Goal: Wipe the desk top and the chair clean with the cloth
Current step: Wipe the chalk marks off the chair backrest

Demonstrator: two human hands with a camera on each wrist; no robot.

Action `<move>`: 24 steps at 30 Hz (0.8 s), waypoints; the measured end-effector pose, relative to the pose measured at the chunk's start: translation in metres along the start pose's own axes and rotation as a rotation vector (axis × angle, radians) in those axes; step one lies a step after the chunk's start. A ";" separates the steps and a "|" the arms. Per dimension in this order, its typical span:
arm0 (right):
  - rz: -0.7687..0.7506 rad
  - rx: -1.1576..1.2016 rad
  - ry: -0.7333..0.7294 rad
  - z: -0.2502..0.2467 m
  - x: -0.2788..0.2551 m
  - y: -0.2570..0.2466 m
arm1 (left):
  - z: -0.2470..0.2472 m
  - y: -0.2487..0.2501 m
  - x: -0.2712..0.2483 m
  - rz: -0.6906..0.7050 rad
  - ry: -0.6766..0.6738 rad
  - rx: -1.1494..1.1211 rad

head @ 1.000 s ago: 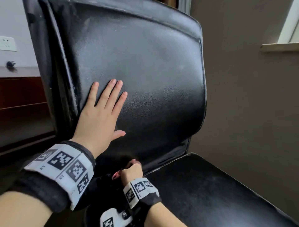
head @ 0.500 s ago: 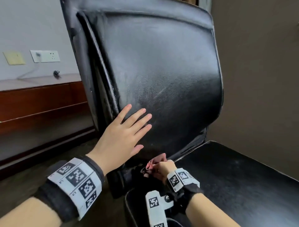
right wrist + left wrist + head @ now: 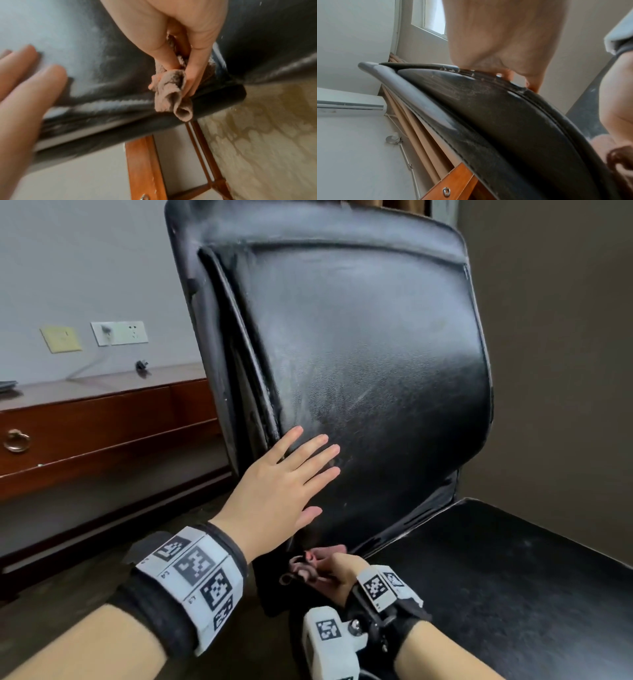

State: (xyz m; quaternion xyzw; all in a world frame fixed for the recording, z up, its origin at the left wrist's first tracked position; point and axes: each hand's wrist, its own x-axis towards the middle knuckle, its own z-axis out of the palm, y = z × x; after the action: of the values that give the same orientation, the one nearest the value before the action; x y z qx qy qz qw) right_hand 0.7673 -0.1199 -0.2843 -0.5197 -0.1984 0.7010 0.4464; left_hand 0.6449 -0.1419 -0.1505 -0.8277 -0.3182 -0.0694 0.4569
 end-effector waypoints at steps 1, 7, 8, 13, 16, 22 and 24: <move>-0.017 0.025 0.062 -0.007 0.005 -0.002 | 0.000 0.000 0.000 -0.005 -0.002 -0.004; -0.091 0.019 0.010 -0.013 0.011 -0.002 | -0.001 0.006 0.000 -0.055 -0.014 -0.010; -0.086 -0.047 -0.027 -0.002 0.002 0.006 | -0.002 0.008 0.000 -0.067 -0.014 -0.024; -0.006 -0.104 -0.053 0.017 0.010 0.013 | -0.005 0.007 0.000 -0.058 -0.034 -0.059; -0.099 -0.045 -0.064 -0.017 0.007 -0.024 | -0.008 0.005 0.001 -0.058 -0.073 -0.065; -0.608 0.206 0.444 -0.116 0.001 -0.101 | -0.017 0.029 0.012 -0.201 -0.215 -0.013; -0.572 0.047 0.499 -0.138 0.015 -0.095 | -0.016 0.047 0.019 -0.252 -0.292 0.017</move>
State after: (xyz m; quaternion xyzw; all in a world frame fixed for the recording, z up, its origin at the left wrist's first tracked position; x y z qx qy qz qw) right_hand 0.9314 -0.0832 -0.2749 -0.5879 -0.2044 0.4042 0.6702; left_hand 0.6906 -0.1643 -0.1671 -0.7787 -0.4828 -0.0023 0.4006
